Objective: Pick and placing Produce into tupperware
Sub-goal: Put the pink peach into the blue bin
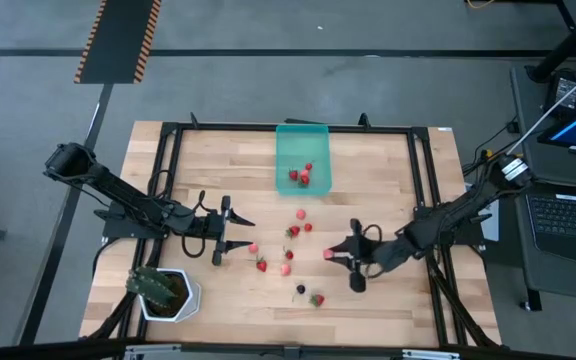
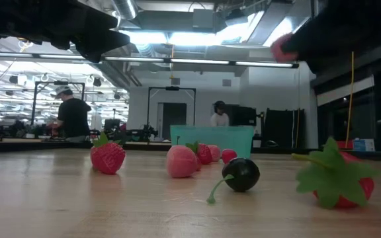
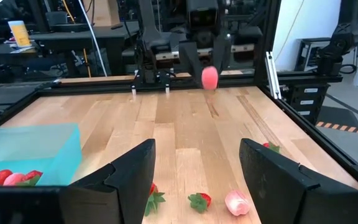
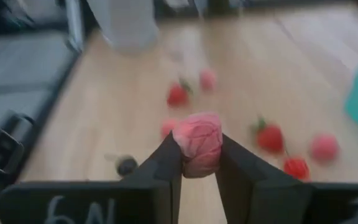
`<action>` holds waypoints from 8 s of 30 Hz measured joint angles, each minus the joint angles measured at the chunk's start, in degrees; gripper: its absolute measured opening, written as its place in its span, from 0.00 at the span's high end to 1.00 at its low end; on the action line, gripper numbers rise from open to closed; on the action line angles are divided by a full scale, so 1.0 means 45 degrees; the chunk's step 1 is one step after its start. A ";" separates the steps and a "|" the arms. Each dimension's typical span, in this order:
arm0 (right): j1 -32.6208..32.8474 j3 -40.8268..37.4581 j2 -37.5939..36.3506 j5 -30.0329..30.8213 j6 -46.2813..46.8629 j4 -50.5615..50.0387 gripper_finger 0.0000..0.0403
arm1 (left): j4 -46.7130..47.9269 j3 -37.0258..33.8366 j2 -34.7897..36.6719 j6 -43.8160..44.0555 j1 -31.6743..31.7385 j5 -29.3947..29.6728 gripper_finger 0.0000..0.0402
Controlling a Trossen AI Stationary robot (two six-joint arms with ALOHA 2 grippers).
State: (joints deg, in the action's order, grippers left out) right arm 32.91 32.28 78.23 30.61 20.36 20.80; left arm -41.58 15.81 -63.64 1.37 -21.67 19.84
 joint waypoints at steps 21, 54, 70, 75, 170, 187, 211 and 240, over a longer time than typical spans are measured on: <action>-0.0748 -0.3965 -0.0120 0.0214 -0.2635 0.9164 0.82 | -0.0311 0.0000 -0.0362 0.0964 0.0657 0.1219 0.44; -0.6647 -0.1866 0.2496 -0.2056 -0.2880 0.8017 0.82 | -0.5081 0.0015 -0.3925 -0.0089 0.2195 0.0325 0.47; -0.9555 0.1919 0.3256 -0.3187 -0.2854 0.1402 0.82 | -0.5052 0.0015 -0.3920 -0.0103 0.2195 0.0330 0.46; -1.0405 0.3127 0.3256 -0.4577 -0.2804 -0.0805 0.82 | -0.5016 0.0015 -0.3920 -0.0108 0.2195 0.0330 0.47; -0.7979 0.3052 -0.0710 -0.6717 -0.2959 -0.4925 0.49 | -0.4954 0.0000 -0.3915 -0.0006 0.1303 0.0340 0.46; -0.4985 0.0116 -0.2946 -0.6727 -0.1242 -0.3101 0.49 | -0.3388 0.0000 -0.2318 0.0005 0.0760 -0.0103 0.46; -0.4601 0.0037 -0.2927 -0.6849 -0.1511 -0.1739 0.49 | 1.2922 0.5808 -0.1584 0.1872 0.0636 -0.0691 0.46; -0.4576 0.0037 -0.2917 -0.6863 -0.1646 -0.2594 0.49 | 1.4744 0.7164 -0.5657 0.3336 0.0646 -0.2776 0.46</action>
State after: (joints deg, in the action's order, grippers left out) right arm 12.32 32.45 65.10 -0.27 12.95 9.12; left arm 24.77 48.05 -89.09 16.38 -18.76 7.34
